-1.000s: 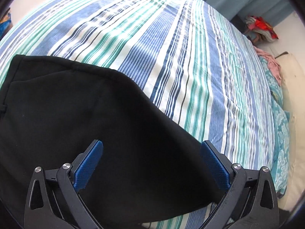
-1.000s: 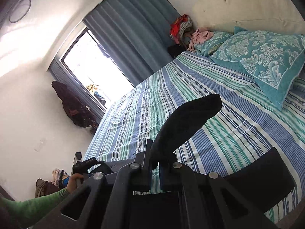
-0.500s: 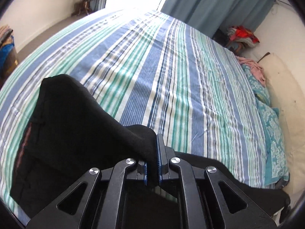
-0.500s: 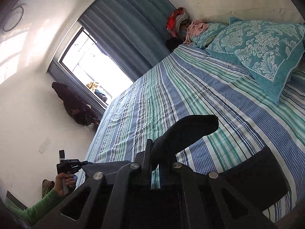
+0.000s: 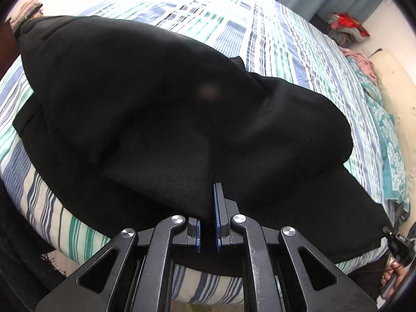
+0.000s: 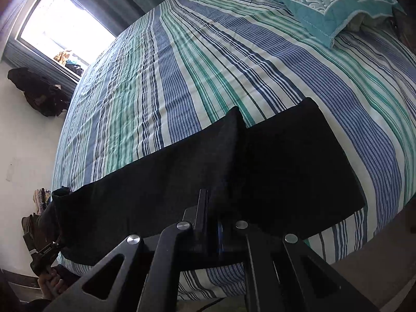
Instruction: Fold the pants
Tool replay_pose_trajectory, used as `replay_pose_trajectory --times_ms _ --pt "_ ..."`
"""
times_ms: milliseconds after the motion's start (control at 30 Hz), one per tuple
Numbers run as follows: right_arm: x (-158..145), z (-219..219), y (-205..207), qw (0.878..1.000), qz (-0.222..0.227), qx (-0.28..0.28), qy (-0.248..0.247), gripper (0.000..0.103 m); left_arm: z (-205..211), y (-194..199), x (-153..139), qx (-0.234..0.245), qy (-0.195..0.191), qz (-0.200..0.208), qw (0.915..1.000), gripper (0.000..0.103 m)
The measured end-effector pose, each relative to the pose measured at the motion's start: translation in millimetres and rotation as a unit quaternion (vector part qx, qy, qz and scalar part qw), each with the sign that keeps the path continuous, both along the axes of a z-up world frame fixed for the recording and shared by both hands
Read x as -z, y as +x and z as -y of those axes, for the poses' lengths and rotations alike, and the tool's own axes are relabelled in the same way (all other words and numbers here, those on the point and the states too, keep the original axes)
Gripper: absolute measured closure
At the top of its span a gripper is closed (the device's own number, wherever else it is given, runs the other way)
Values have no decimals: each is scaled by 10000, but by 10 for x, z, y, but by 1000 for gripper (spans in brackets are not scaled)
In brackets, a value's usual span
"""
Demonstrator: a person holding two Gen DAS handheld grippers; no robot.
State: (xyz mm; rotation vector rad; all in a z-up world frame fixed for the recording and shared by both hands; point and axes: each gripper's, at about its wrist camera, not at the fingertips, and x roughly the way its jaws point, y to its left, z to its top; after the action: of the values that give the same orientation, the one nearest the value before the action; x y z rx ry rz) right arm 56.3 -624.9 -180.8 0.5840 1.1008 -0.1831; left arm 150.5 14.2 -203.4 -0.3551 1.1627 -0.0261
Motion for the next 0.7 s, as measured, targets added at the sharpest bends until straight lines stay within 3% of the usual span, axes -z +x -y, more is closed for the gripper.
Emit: replay_pose_trajectory --times_ms 167,300,400,467,567,700 --pt "-55 92 -77 9993 -197 7 -322 97 158 -105 -1 389 107 -46 9992 96" --pt "65 210 -137 9988 -479 100 -70 94 159 -101 28 426 54 -115 9990 96" --pt "27 231 -170 9994 -327 71 -4 87 154 -85 17 419 19 -111 9991 96" --pt "-14 225 -184 9999 -164 28 37 68 161 -94 30 444 64 -103 9989 96" --pt "-12 260 -189 9993 47 142 331 51 122 -108 47 449 74 -102 9989 96" --pt "22 394 -237 9949 320 560 782 51 193 -120 78 456 98 -92 9989 96"
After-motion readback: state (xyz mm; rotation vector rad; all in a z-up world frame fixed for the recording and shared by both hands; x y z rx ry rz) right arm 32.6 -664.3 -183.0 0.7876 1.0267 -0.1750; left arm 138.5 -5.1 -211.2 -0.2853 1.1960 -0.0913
